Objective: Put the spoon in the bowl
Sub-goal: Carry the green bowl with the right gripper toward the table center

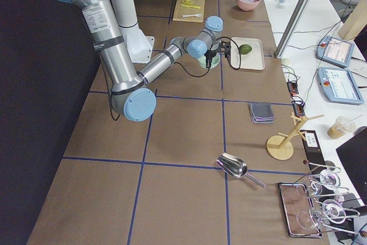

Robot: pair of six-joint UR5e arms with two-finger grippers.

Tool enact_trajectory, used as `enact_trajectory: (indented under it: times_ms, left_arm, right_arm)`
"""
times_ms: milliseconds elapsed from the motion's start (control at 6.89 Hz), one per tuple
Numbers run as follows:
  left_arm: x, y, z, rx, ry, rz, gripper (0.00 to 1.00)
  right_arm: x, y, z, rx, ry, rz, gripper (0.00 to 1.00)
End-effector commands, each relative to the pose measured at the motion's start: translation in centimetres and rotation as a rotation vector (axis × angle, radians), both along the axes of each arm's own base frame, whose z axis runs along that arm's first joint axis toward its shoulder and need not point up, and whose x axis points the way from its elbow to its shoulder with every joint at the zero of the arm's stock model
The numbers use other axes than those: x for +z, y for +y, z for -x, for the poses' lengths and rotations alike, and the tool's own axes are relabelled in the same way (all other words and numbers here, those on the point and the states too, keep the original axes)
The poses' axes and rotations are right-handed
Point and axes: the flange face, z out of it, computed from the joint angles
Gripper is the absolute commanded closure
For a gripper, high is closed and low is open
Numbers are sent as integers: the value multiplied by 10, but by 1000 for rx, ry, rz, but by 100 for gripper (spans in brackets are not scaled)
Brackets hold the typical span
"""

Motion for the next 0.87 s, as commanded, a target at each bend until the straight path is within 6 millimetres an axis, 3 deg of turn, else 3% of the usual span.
enact_trajectory:
  times_ms: [0, 145, 435, 726]
  left_arm:
    - [1, 1, -1, 3, 2, 2, 0]
    - [0, 1, -1, 3, 3, 2, 0]
    - [1, 1, -1, 5, 2, 5, 0]
    - [1, 1, -3, 7, 4, 5, 0]
  right_arm:
    - [-71, 59, 95, 111, -29, 90, 100]
    - [-78, 81, 124, 145, -18, 91, 99]
    - [-80, 83, 183, 181, 33, 104, 99]
    - [-75, 85, 184, 181, 41, 107, 98]
